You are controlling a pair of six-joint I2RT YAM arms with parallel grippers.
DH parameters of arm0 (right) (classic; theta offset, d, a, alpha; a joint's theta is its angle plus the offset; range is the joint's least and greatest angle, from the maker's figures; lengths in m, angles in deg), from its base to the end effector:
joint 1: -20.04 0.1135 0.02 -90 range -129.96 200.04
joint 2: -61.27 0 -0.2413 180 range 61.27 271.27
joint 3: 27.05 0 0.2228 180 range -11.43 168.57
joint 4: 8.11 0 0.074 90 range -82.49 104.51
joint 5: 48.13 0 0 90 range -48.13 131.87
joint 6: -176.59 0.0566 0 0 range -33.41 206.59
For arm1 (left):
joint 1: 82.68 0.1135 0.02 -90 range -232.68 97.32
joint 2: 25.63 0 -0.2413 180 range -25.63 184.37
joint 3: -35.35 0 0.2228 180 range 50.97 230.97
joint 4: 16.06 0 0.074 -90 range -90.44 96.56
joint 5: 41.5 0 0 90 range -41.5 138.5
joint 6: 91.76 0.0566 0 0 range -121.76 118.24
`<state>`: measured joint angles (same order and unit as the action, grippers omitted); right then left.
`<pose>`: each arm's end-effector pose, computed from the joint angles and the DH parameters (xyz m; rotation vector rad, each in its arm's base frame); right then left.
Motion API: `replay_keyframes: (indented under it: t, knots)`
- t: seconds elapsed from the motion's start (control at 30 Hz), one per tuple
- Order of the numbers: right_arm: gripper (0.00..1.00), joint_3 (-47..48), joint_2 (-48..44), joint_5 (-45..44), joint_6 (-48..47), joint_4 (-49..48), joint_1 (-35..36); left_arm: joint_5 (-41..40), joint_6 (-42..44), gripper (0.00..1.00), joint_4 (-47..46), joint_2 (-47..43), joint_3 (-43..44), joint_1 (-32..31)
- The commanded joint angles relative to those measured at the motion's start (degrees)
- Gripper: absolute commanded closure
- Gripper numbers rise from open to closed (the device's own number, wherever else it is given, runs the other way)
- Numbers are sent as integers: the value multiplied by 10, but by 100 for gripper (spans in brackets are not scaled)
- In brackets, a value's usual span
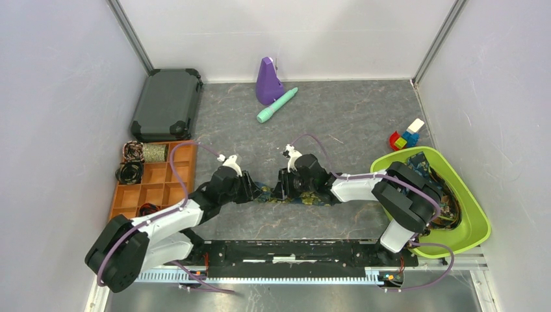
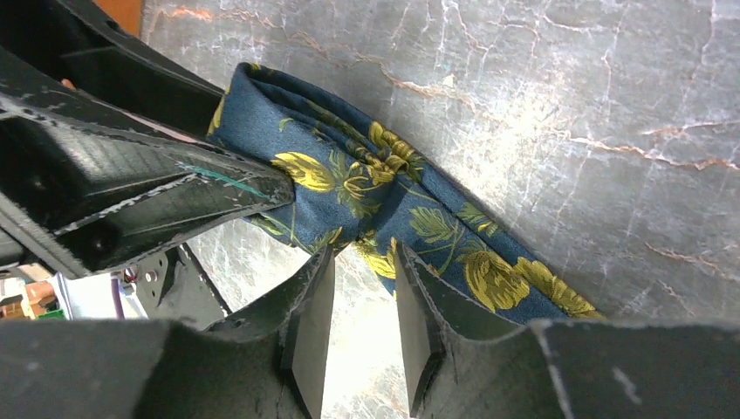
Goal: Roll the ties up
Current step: Roll the tie at the center of the board.
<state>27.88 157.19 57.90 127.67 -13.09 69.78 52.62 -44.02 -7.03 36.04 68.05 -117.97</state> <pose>0.1929 0.2520 0.1319 -0.3575 2.4111 1.1223 0.1635 -0.1207 0.1377 -0.1021 2.3574 -0.7868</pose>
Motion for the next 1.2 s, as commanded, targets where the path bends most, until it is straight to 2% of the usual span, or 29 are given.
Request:
replay_keyframes:
  t: [0.0,0.17,0.37,0.63,1.17]
  knots:
    - [63,19,-7,-9,-8,13,7,-78,34,65,86,1,33,-24]
    - [68,38,14,-5,-2,6,14,-133,40,65,135,20,73,-58]
    - [69,53,19,-6,-6,16,16,-194,45,65,192,41,110,-90]
    - [70,48,-4,-9,-10,23,16,-211,46,65,211,46,125,-105]
    - [73,75,49,3,7,-6,26,-233,43,65,247,55,153,-124]
